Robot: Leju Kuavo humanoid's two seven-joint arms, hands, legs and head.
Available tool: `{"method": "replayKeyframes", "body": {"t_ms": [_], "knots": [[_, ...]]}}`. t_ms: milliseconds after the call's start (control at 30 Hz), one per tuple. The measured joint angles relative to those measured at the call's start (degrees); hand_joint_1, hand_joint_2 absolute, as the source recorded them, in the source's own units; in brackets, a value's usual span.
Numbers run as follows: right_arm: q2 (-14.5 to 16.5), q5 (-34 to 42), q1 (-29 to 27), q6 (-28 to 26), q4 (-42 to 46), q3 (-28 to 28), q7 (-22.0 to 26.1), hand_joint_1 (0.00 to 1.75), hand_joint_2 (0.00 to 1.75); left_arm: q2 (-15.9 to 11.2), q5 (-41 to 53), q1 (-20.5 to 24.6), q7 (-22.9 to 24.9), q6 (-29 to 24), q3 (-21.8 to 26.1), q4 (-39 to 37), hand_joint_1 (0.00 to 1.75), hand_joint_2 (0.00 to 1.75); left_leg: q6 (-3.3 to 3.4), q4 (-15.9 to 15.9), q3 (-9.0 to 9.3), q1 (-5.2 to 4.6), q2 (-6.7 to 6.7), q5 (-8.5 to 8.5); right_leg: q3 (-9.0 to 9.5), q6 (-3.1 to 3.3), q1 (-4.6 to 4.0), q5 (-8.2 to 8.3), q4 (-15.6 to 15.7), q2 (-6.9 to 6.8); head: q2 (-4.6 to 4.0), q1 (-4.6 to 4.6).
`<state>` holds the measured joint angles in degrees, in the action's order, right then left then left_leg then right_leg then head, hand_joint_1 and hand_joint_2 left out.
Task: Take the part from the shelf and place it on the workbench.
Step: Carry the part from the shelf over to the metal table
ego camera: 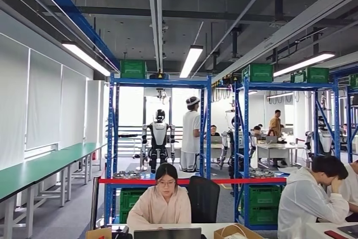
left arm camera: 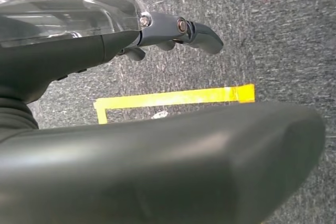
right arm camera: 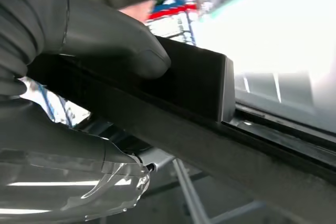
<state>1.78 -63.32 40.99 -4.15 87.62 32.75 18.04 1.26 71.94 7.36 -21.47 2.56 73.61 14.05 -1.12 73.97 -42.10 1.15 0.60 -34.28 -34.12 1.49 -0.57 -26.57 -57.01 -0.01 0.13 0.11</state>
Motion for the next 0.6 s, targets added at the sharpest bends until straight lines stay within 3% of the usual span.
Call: {"method": "replayKeyframes", "body": {"t_ms": [33, 67, 133, 167, 300, 367, 433, 467, 500, 533, 600], "knots": [[0.0, -2.1, 0.1, -0.7, -1.3, 1.2, -0.7, 1.75, 1.75, 0.0, 0.0, 0.0, 0.0, 0.0, 0.0, 0.0, 0.0, 1.75, -0.12, -1.7, 0.6, 0.08, -0.03, 1.54, 0.01, -0.07, 0.03, -0.1, -0.2, 0.01, 0.0, 0.0], [0.1, -4.1, 0.3, -1.1, -2.6, 2.3, -1.4, 1.75, 1.75, 0.0, 0.0, 0.0, -0.1, 0.0, -0.1, 0.0, 0.0, 1.75, -0.25, -5.1, 2.13, 0.2, -0.1, 3.74, 0.0, -0.21, 0.08, -0.3, -0.4, 0.01, 0.0, 0.0], [0.3, -8.0, 1.0, -1.9, -5.2, 4.5, -2.9, 1.75, 1.75, 0.0, -0.1, 0.0, -0.1, -0.1, -0.2, 0.0, 0.0, 1.75, -0.21, -11.8, 5.23, 0.29, -0.19, 6.48, -0.23, -0.67, -0.01, -0.85, -1.2, 0.07, 0.0, -0.03], [0.5, -10.2, 1.5, -2.2, -6.6, 5.6, -3.8, 1.75, 1.75, 0.0, -0.1, 0.1, -0.1, -0.1, -0.3, 0.0, 0.0, 1.75, 0.0, -13.5, 6.02, 0.27, -0.19, 6.91, -0.39, -0.9, -0.1, -1.04, -1.6, 0.11, 0.0, -0.05], [1.6, -16.6, 3.1, -3.9, -13.2, 9.8, -6.9, 1.75, 1.75, 0.2, -0.1, 0.1, -0.2, -0.1, -0.7, 0.0, 0.0, 1.75, 1.16, -14.1, 6.27, 0.17, -0.06, 6.93, -0.75, -1.56, -0.1, -1.69, -2.4, 0.13, 0.0, -0.09], [2.4, -18.1, 4.0, -4.2, -16.7, 11.2, -8.2, 1.75, 1.75, 0.3, -0.1, 0.2, -0.2, -0.1, -1.0, 0.0, 0.0, 1.75, 1.63, -14.2, 6.38, 0.37, -0.06, 6.98, -2.46, -2.15, 0.12, -4.18, -6.4, 0.13, 0.0, -0.09], [3.4, -19.4, 5.2, -4.1, -21.4, 12.4, -9.8, 1.75, 1.75, 0.3, -0.1, 0.3, -0.2, -0.1, -1.2, 0.0, 0.0, 1.75, 1.84, -14.2, 6.4, 0.39, -0.08, 6.94, -6.14, -2.57, 0.34, -7.57, -14.2, 0.11, 0.0, -0.1], [3.9, -19.9, 5.7, -4.1, -24.0, 12.9, -10.5, 1.75, 1.75, 0.3, -0.1, 0.3, -0.1, 0.0, -1.4, 0.0, 0.0, 1.75, 1.86, -14.2, 6.42, 0.38, -0.07, 6.93, -7.76, -2.64, 0.4, -8.44, -17.4, 0.11, 0.0, -0.09], [4.5, -20.4, 6.2, -4.2, -26.8, 13.3, -11.4, 1.75, 1.75, 0.3, -0.1, 0.3, -0.1, 0.0, -1.5, 0.0, 0.0, 1.75, 1.87, -14.2, 6.45, 0.37, -0.02, 6.91, -8.51, -2.6, 0.42, -8.22, -18.6, 0.12, 0.0, -0.09], [5.0, -20.9, 6.7, -4.2, -29.5, 13.6, -12.4, 1.75, 1.75, 0.3, -0.1, 0.3, -0.1, 0.0, -1.5, 0.0, 0.0, 1.75, 1.87, -14.2, 6.5, 0.34, 0.05, 6.9, -8.16, -2.42, 0.4, -6.88, -17.3, 0.13, 0.0, -0.09], [6.3, -22.1, 8.2, -3.8, -34.7, 13.9, -15.4, 1.75, 1.75, 0.4, -0.3, 0.4, -0.2, 0.1, -1.7, 0.0, 0.0, 1.75, 1.83, -14.2, 6.62, 0.31, 0.16, 6.85, -5.02, -1.68, 0.13, -2.56, -9.7, 0.18, 0.0, -0.09]]}}
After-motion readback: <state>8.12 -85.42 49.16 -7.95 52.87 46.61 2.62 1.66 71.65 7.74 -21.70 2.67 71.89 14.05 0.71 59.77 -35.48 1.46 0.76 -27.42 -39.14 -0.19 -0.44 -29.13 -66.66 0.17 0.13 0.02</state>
